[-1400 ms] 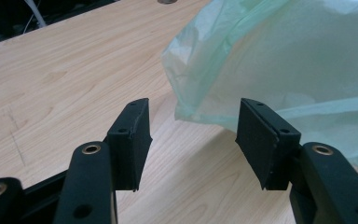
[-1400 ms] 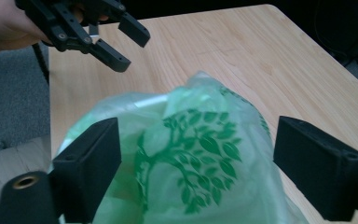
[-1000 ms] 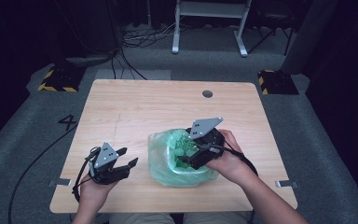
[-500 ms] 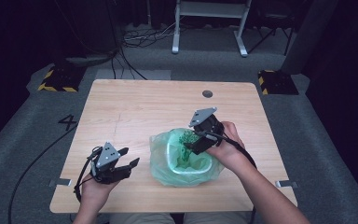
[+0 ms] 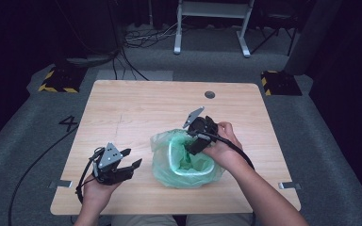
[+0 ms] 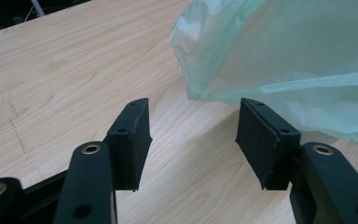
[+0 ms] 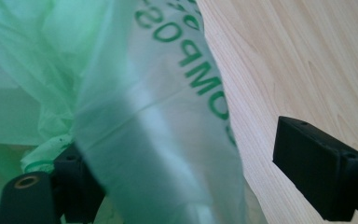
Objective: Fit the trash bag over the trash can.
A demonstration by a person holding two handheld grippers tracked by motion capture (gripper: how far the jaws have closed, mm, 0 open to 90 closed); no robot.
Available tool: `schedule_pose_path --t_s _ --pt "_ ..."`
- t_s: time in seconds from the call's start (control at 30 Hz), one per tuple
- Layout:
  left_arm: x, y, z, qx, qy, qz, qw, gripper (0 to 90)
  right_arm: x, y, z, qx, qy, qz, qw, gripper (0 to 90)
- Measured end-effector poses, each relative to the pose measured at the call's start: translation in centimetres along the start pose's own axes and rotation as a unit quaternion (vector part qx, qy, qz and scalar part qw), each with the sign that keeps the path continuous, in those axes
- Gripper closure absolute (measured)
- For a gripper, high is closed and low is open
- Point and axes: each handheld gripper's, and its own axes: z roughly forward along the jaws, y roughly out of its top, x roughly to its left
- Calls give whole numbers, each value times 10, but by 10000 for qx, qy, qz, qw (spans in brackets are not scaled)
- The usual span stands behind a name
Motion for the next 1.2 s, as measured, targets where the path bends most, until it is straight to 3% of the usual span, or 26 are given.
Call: schedule_pose_path --t_s 0.1,0.23,0.47,0.6,0.67,0.7,0.77,1.0,1.07,1.2 --pt "0 0 0 -2 -15 -1 10000 445 -1 0 6 169 104 157 9997 155" --pt "0 0 0 -2 -29 8 10000 444 -4 -1 12 331 76 358 9988 155" --pt "-1 0 -1 -15 -20 -5 10000 444 -2 -2 22 618 68 432 9971 156" --pt "-2 1 0 -36 -65 7 10000 444 -3 -2 16 447 98 435 9980 156" --pt "-5 3 -1 -79 -172 18 9998 443 -3 -2 4 87 227 433 9988 155" --pt "-5 3 -1 -79 -172 18 9998 443 -3 -2 4 87 227 433 9988 155" --pt "-7 6 -1 -131 -245 30 9996 442 -2 -3 -6 -158 275 412 9986 153" --pt "-22 12 4 -165 -513 238 9983 438 0 -2 -33 -687 160 353 9969 154" --pt "-27 14 6 -149 -580 319 9977 438 -1 1 -35 -751 77 357 9965 155" --pt "-29 15 9 -120 -624 367 9973 438 -4 5 -28 -599 -77 365 9975 156"
